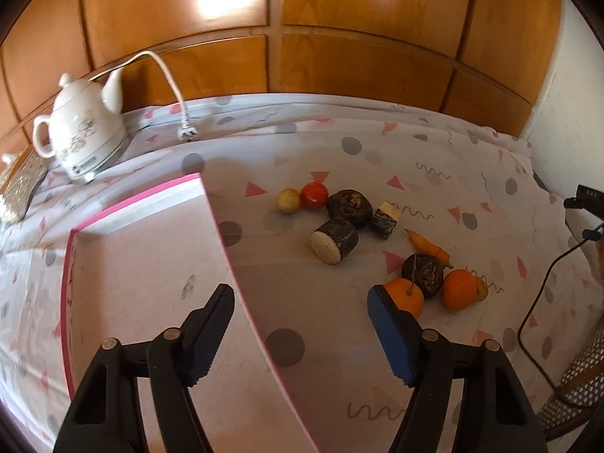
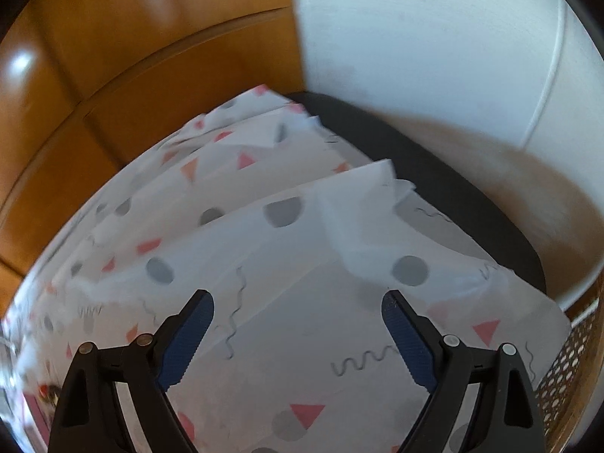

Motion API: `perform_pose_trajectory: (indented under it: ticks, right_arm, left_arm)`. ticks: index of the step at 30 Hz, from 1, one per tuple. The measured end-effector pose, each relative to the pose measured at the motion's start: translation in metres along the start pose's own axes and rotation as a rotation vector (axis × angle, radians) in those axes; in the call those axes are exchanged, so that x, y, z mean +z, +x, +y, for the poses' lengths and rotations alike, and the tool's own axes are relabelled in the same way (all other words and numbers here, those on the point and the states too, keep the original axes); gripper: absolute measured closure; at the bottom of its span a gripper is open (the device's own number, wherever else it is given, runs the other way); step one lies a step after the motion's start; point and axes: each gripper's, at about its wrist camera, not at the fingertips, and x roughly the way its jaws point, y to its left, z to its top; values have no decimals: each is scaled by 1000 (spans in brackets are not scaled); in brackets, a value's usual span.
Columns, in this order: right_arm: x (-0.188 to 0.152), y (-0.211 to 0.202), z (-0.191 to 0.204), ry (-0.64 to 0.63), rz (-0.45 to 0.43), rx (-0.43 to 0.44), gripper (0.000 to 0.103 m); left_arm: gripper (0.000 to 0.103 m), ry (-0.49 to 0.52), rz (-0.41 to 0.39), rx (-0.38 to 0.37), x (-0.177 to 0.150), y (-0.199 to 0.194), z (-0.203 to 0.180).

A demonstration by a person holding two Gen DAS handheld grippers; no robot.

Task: Organize fruits
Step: 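Move the left tool toward the dark cylindrical log piece, then grasp the dark cylindrical log piece with the left gripper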

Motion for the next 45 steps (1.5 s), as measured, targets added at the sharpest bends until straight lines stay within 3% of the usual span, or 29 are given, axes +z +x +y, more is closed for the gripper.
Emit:
perform_pose_trajectory:
  ticks: [15,18,22,25,26,32,34,35,36,43,45]
  right_arm:
    - [11,-2,-26,152,0,18,16]
    - [12,0,-30,179,17,13,16]
    - [12,3,-25,148,26,9,17]
    - [12,3,-23,133,23,7,19]
    - [12,3,-23,130,23,7,19]
    - [11,4,-18,98,28,11,20]
    - [11,3,-17,94,28,17,20]
    - [11,2,-17,94,27,17,20]
    - [10,2,-18,94,27,16,20]
    - [11,4,-17,96,38,22,20]
    - [12,4,-19,107,37,20,20]
  left_arm:
    - [44,170,96,-41,36,68,-30]
    - [68,176,130,-61,38,84,-31]
    - [72,155,114,-85,34,85,-29]
    - [90,105,100,-109,31,76,-23]
    - [92,95,90,-108,30,71,-22]
    - [90,96,62,-98,25,54,-17]
    - [61,87,56,-95,28,52,-13]
    - [36,92,53,-98,29,51,-13]
    - [31,110,38,-89,31,50,-14]
    - [36,261,99,-98,38,75,-29]
    - [49,268,127,-108,38,86,-30]
